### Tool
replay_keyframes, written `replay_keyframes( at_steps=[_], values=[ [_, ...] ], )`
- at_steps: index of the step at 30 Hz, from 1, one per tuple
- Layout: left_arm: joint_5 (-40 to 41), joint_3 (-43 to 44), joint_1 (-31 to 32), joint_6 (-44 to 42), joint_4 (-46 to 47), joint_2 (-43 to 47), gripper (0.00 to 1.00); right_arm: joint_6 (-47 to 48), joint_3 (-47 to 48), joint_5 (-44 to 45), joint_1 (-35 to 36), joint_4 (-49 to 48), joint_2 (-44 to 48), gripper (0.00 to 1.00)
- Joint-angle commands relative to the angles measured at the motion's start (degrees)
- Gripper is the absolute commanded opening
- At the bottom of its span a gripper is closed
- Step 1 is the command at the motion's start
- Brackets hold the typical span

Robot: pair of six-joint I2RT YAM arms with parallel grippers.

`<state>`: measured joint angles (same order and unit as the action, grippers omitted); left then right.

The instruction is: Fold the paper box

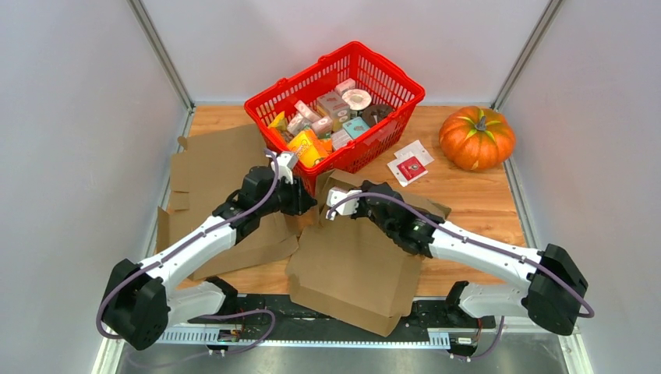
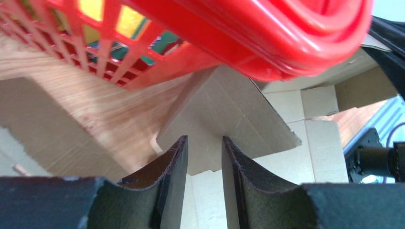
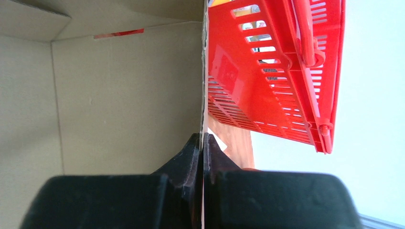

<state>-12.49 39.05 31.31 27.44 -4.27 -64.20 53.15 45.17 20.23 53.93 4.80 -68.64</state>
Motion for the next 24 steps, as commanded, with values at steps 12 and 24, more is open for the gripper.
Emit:
replay_keyframes(
  at_steps=[12,24],
  values=[
    [-1.95,-4.68,-0.02,-6.52,13.59,1.45,0.54,2.4,-3.77,2.01,6.18,0.39,0.26,0.04],
    [-10.6,-6.43,-0.02,-8.72,22.89,-2.94,0.54,2.93,-2.1,0.16,7.77,3.46,-2.19,0.02]
  ],
)
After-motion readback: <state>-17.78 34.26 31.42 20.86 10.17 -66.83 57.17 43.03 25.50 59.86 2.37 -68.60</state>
